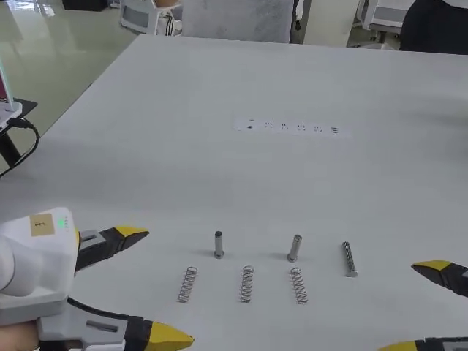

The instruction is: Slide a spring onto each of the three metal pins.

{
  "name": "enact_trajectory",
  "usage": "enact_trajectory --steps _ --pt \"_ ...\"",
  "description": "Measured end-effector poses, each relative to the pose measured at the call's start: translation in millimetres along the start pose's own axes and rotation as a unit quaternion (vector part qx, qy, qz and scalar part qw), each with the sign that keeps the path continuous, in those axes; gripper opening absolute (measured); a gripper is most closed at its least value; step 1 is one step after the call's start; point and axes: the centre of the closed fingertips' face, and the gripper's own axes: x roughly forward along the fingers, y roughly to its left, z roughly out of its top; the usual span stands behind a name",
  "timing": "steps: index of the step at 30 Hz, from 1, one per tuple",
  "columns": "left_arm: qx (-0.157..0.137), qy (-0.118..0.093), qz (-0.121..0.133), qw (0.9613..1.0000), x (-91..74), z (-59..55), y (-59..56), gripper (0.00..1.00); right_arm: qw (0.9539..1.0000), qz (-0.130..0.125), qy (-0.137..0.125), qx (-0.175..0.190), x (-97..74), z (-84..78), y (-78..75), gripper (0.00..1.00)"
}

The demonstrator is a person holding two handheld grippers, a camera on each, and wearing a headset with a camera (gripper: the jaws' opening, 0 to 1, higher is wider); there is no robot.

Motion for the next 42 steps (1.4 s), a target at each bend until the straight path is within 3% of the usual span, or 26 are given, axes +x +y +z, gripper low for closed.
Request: enact_trajectory --steps 3,15,25,34,38,42 --pt "-0.003 -0.005 0.002 1.0000 -0.4 2.4 0.5 0.93 0.9999 -0.006 -0.002 0.012 0.7 5.4 -7.4 0.87" --pt "-0.008 -0.004 0.007 0.9999 -1.0 -0.3 3.1 0.91 0.9993 -0.018 0.033 0.005 10.7 12.0 -21.7 0.70" --pt "-0.011 -0.008 0.002 0.9999 5.5 -6.5 7.0 0.89 0.9990 -0.014 0.043 0.005 16.9 14.1 -26.4 0.66" --pt "-0.015 -0.008 -0.002 0.9998 9.4 -9.6 5.2 0.98 0.9975 -0.015 0.066 0.017 24.1 8.6 -35.0 0.61" --pt "-0.014 -0.016 -0.005 0.9998 7.1 -9.0 4.1 0.98 0.9970 -0.022 0.073 0.016 27.1 11.4 -42.7 0.58" --pt "-0.013 -0.011 -0.002 0.9999 6.2 -13.1 5.6 0.98 0.9964 -0.021 0.080 0.018 30.8 13.9 -46.2 0.55"
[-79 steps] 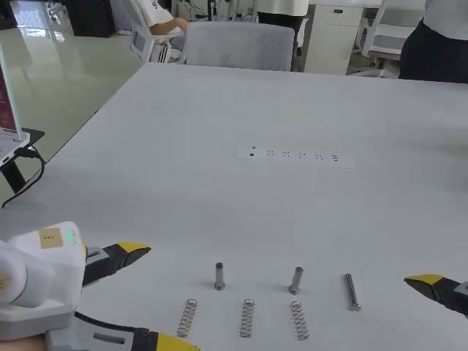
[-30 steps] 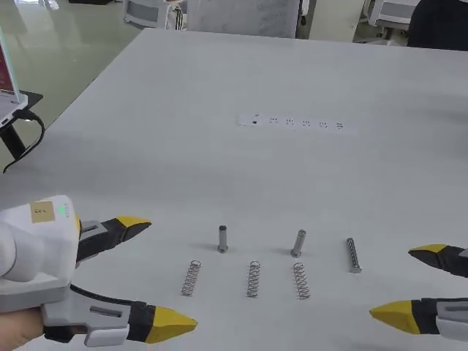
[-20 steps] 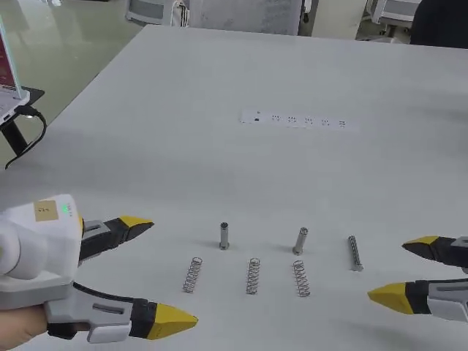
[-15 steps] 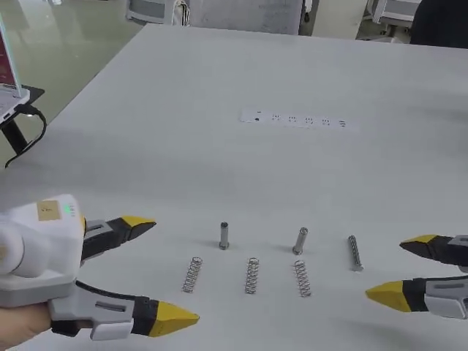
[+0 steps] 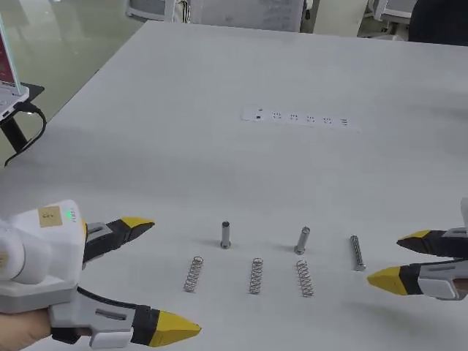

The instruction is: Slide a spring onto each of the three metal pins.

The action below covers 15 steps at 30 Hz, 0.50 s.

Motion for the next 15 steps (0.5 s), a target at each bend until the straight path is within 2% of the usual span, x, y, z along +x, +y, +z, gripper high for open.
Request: enact_trajectory --steps 3,5,8,15 --pt "-0.004 -0.001 0.002 1.0000 -0.4 0.2 1.0 0.98 1.0000 0.000 0.009 -0.002 3.7 1.5 -1.7 0.53" --pt "-0.002 -0.002 0.004 1.0000 -0.5 1.1 1.9 0.98 0.9997 -0.005 0.018 0.016 7.0 1.3 -5.4 0.50" --pt "-0.004 -0.003 0.004 1.0000 -0.5 2.5 1.9 0.98 0.9990 -0.007 0.016 0.041 11.9 4.6 -9.3 0.48" --pt "-0.004 -0.002 0.005 1.0000 -1.6 2.8 1.7 0.96 0.9977 -0.015 0.034 0.057 22.4 4.4 -17.6 0.39"
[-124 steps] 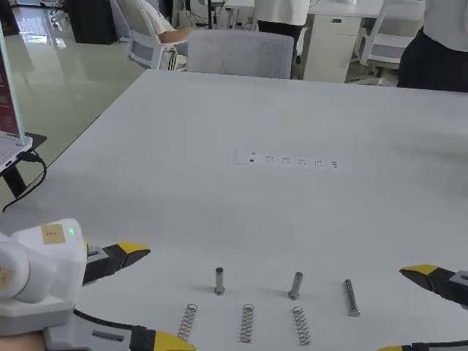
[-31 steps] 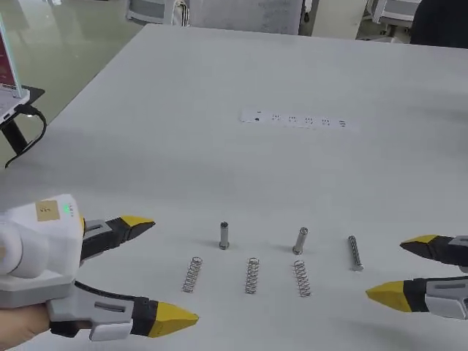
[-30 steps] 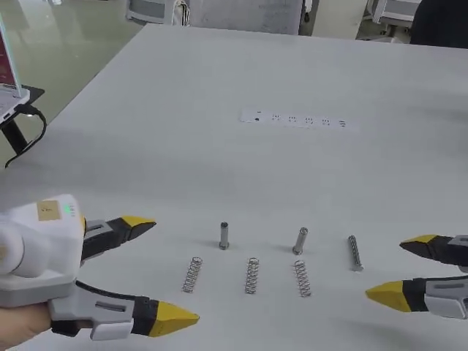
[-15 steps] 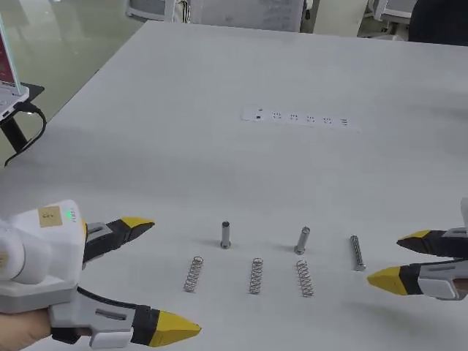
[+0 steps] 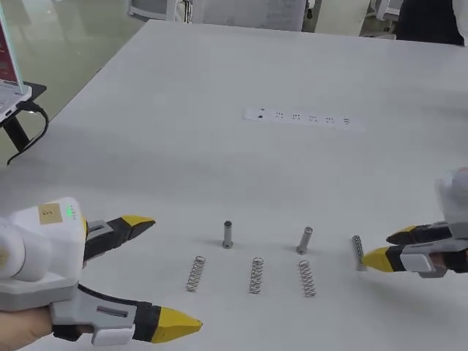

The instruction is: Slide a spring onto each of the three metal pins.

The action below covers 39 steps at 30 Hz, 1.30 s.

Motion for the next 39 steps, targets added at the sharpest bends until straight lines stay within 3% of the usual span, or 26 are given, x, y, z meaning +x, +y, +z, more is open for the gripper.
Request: enact_trajectory --steps 4,9,14,24,39 --pt "-0.002 0.000 0.001 1.0000 -0.4 -0.5 0.5 0.95 0.9999 -0.003 0.009 0.013 3.6 1.7 -5.4 0.34" --pt "-0.001 0.003 0.000 1.0000 0.7 -1.9 -0.1 0.95 0.9982 -0.005 0.027 0.054 11.2 3.2 -11.6 0.26" --pt "-0.002 0.002 -0.001 1.0000 1.3 -0.9 -0.5 0.94 0.9962 -0.005 0.046 0.074 21.6 3.4 -13.3 0.25" --pt "-0.001 0.001 0.000 1.0000 1.1 -0.2 1.6 0.94 0.9936 -0.013 0.075 0.084 30.4 -2.6 -19.9 0.21" --pt "-0.005 0.001 -0.004 1.0000 3.5 -0.4 1.0 0.92 0.9899 -0.018 0.098 0.101 39.2 -4.2 -27.6 0.18"
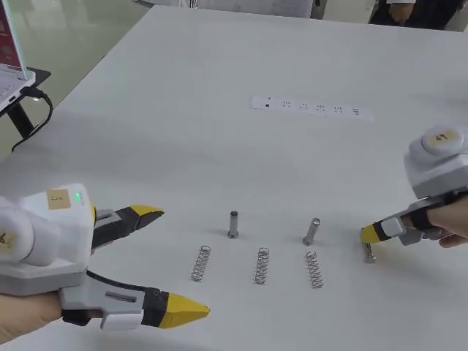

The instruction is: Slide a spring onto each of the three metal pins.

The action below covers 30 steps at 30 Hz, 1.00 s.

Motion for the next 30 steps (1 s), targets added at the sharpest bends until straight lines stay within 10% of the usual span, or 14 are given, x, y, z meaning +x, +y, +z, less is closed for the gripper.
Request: enact_trajectory --steps 30 --pt "-0.008 0.003 0.003 1.0000 0.1 -6.7 2.3 0.91 0.9988 -0.032 0.037 -0.004 6.4 -3.2 -2.3 0.07"
